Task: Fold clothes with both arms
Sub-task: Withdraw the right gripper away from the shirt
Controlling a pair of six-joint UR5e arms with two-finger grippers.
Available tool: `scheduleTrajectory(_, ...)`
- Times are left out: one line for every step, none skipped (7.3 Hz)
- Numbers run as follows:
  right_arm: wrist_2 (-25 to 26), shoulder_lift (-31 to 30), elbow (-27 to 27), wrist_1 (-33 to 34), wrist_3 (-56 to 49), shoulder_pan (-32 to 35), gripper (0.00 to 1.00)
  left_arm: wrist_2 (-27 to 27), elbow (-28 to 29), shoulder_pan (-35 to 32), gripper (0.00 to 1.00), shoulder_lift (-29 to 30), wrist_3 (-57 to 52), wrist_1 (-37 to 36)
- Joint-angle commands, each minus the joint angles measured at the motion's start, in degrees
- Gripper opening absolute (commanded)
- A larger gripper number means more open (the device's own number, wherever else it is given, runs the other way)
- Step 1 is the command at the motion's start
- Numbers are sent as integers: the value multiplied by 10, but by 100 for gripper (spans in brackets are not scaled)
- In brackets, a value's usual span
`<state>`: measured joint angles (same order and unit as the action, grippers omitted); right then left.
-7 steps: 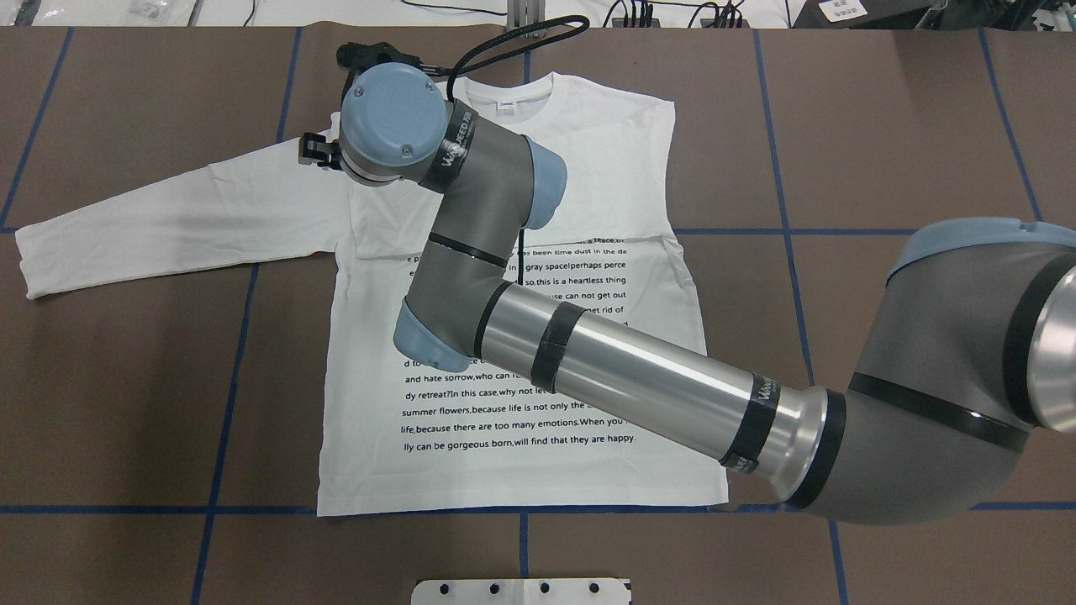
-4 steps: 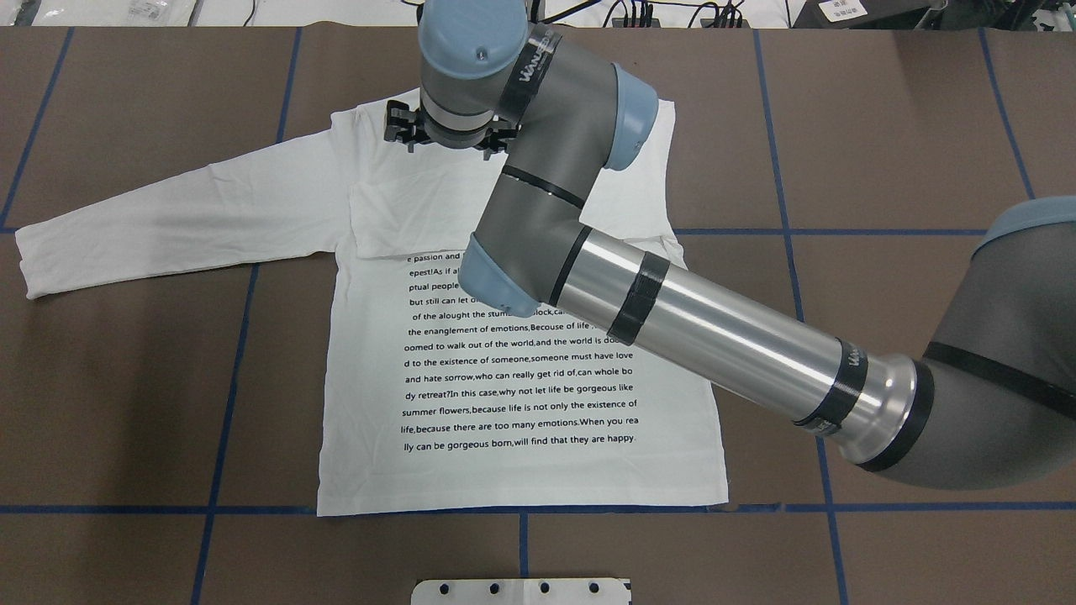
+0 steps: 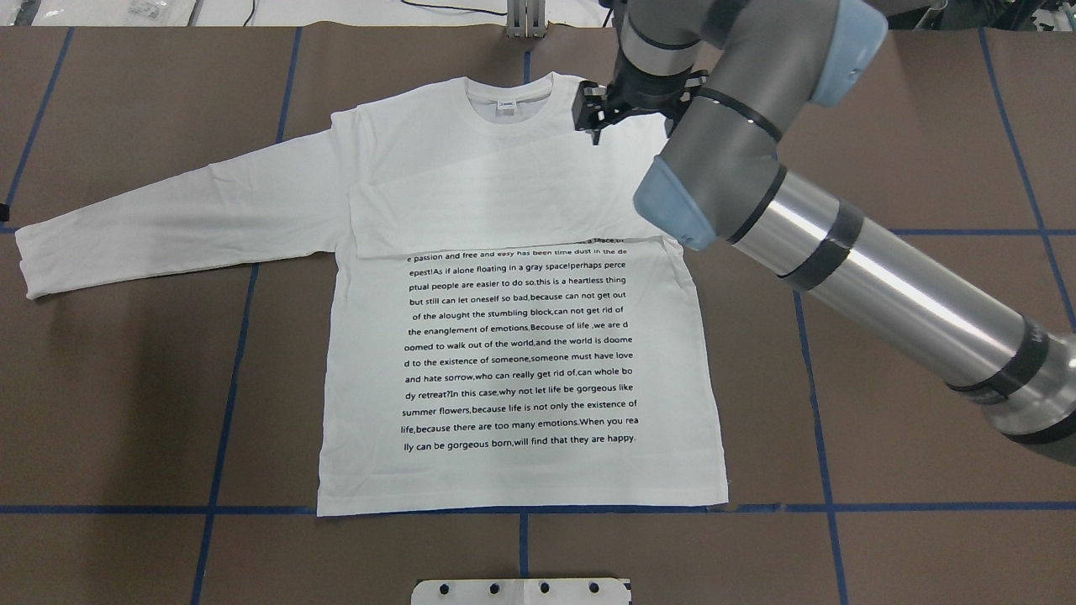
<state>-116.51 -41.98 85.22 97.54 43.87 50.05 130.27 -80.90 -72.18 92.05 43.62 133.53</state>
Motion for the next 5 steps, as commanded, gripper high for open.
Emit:
scheduleTrajectory(-28,-51,32,77,-129,58,100,-63,13,51,100,-1,39,13)
scheduleTrajectory(-61,-65,33,74,-131,71,100,-65,52,54,100,6,39,37)
scheduleTrajectory(-74,-85,55,69,-139,75,100,-66,103,55,100,21,39,78)
scheduleTrajectory(-76,-99,75,69,-140,76,100,-66,128,56,100,29,39,95)
scheduleTrajectory(-83,-99,77,69,-140,77,100,-67,131,58,99,34,39,96)
